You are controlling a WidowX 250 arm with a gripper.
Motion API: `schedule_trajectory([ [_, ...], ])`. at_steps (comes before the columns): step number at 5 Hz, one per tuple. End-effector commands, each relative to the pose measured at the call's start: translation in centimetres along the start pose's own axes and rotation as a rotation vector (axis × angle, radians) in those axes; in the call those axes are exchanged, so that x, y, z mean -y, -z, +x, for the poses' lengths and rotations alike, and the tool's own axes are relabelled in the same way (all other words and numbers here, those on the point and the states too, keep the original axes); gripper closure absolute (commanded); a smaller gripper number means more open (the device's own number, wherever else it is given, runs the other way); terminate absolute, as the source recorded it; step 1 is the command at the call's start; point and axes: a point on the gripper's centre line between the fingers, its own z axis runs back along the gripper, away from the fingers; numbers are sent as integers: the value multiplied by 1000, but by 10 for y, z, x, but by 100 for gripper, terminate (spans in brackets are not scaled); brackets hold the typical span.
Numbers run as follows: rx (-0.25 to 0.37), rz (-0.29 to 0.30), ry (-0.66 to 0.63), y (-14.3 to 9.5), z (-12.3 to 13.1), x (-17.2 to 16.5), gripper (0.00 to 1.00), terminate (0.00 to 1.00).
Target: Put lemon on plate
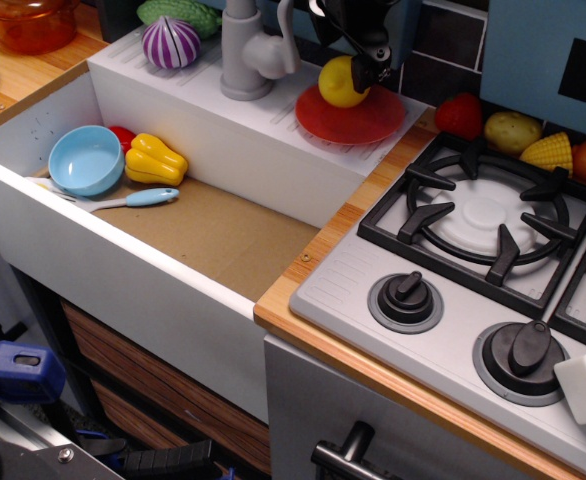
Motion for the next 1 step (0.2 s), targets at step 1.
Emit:
schedule_trajectory([
  [1, 48, 33, 3, -12, 15, -13, 0, 100],
])
